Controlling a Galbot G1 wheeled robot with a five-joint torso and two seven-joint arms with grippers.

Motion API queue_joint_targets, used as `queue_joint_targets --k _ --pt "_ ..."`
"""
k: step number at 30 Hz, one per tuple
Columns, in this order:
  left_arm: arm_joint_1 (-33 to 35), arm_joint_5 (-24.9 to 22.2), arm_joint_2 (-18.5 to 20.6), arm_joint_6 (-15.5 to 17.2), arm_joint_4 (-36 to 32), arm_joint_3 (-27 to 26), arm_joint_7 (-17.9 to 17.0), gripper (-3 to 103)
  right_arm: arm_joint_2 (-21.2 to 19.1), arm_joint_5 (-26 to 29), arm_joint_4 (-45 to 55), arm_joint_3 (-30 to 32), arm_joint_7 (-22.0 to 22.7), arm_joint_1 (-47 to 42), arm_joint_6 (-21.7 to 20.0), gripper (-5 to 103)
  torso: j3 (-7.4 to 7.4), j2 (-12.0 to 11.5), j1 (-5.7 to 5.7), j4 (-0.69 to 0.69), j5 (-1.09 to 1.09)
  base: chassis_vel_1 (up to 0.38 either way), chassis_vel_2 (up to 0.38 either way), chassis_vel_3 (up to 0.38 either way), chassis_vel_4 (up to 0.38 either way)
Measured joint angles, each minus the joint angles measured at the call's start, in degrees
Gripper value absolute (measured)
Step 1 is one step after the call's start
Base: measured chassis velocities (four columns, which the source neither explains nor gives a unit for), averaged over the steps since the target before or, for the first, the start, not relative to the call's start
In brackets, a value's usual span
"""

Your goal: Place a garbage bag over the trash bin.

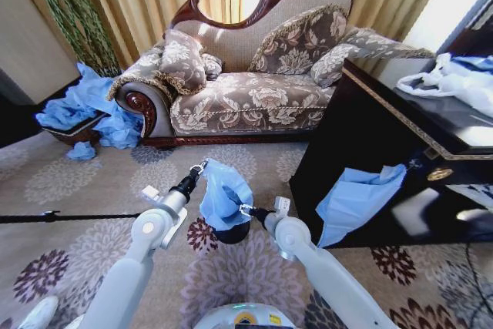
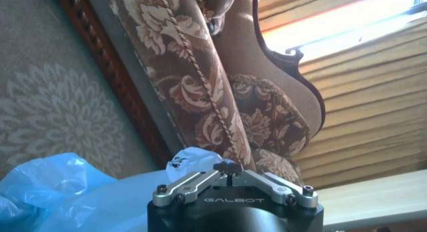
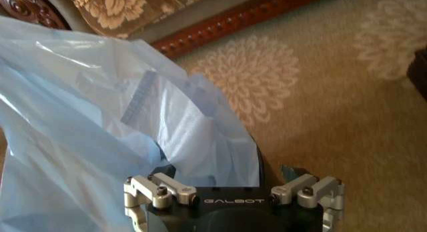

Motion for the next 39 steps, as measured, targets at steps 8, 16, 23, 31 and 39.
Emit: queue_joint_targets --k 8,16,23,31,39 --pt "0.5 -0.3 0.0 0.0 -0.6 0.0 0.0 0 1.7 -8.7 -6.6 -1.7 -6.8 2.7 2.6 98 0.00 0.0 0.00 0.00 0.00 0.000 0.000 0.000 0.000" --pt "0.9 -1.1 0.2 0.0 -1.3 -0.5 0.1 0 3.0 -9.3 -10.1 -2.5 -9.4 5.0 3.1 84 0.00 0.0 0.00 0.00 0.00 0.000 0.000 0.000 0.000" --pt "0.8 -1.2 0.1 0.0 -1.6 -0.2 0.2 0 2.7 -8.8 -9.6 -2.5 -9.6 4.7 3.3 62 0.00 0.0 0.00 0.00 0.00 0.000 0.000 0.000 0.000" --pt "0.8 -1.4 0.1 0.1 -1.9 -0.5 0.3 0 3.1 -8.6 -9.6 -2.5 -10.4 3.6 4.3 30 0.00 0.0 0.00 0.00 0.00 0.000 0.000 0.000 0.000" --pt "0.0 -1.3 0.0 0.1 -1.5 0.3 0.5 0 3.4 -6.5 -9.3 -2.4 -11.9 3.0 6.4 2 0.00 0.0 0.00 0.01 0.00 0.000 0.000 0.000 0.000"
